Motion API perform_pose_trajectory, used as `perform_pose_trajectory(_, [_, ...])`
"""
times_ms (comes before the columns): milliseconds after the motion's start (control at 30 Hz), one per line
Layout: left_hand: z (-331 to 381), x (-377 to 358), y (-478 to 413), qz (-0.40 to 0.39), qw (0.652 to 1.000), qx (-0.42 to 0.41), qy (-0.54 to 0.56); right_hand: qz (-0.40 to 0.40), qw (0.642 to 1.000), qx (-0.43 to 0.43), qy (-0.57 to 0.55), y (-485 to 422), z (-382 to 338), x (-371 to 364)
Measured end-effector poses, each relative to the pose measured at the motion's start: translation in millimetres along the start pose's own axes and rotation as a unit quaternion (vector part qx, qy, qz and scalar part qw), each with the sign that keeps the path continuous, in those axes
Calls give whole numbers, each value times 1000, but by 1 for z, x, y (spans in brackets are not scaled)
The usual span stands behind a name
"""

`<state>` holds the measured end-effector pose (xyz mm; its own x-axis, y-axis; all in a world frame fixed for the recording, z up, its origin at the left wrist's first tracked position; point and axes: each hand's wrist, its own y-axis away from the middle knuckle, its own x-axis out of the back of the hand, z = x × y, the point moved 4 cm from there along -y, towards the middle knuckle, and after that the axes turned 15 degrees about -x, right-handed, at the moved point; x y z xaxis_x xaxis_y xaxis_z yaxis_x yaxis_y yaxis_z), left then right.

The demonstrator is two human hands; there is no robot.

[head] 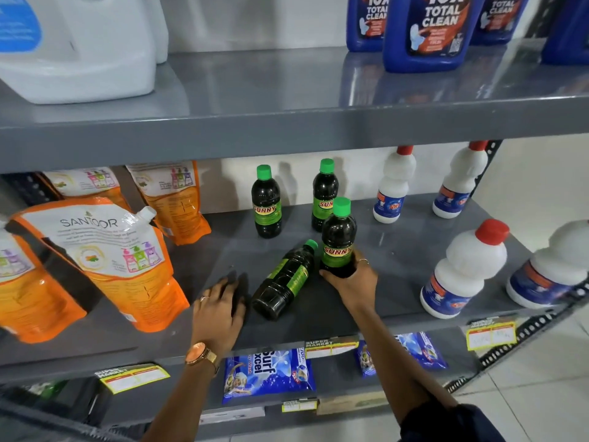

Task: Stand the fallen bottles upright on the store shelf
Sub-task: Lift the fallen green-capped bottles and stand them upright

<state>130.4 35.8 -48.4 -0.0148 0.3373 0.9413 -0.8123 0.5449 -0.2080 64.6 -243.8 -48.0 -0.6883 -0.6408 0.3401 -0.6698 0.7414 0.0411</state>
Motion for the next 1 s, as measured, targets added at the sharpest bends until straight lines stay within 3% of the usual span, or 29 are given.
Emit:
perform_pose_trajectory(433, [-4, -6, 1, 13, 999, -34, -14, 94, 995, 6, 28, 87, 38, 50])
perform_pose_trajectory(867, [-3, -5, 1, 14, 999, -36, -7, 97, 995, -16, 18, 98, 41, 53])
perform_pose_trajectory(933, [-2, -3, 1, 17, 999, -39, -3, 150, 988, -43, -11, 115, 45, 56])
perform_pose_trajectory(1000, [-3, 1, 1, 13, 998, -69, -7, 212, 977, -11, -20, 143, 42, 48])
